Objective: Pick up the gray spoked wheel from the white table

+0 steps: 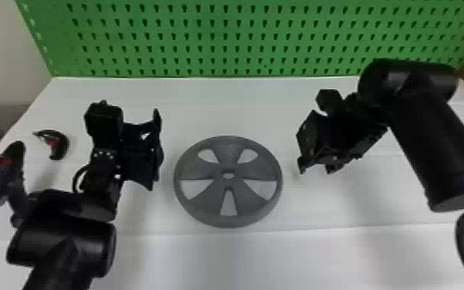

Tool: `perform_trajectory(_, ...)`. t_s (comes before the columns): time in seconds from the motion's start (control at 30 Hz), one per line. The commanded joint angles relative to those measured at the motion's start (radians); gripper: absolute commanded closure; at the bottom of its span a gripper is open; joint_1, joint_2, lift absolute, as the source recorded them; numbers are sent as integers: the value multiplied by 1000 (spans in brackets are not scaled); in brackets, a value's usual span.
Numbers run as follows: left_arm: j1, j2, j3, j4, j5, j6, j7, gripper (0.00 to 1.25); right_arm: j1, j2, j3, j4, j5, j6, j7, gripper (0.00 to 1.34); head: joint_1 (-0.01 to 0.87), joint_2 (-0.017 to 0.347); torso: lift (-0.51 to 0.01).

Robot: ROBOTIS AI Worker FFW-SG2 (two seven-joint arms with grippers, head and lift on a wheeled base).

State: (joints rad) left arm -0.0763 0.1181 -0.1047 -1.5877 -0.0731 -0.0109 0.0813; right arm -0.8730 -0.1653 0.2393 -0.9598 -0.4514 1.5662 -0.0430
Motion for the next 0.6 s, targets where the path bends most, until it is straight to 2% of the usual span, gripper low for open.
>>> perform_trajectory(0.0,0,0,-1,0,1,2,0,128,-6,0,11,13,-7,6,0,501,765,18,-90)
perform_trajectory(0.27,0,0,0,0,-1,2,0,127,-14,-11,61,21,-55,6,0,499,765,18,-90)
perform_trajectory(0.4,1,2,2,0,-1,2,0,128,-27,-31,158,23,-142,6,0,499,765,18,-90)
perform_trajectory(0.57,3,2,3,0,-1,2,0,128,-46,-40,258,21,-231,6,0,499,765,18,-90)
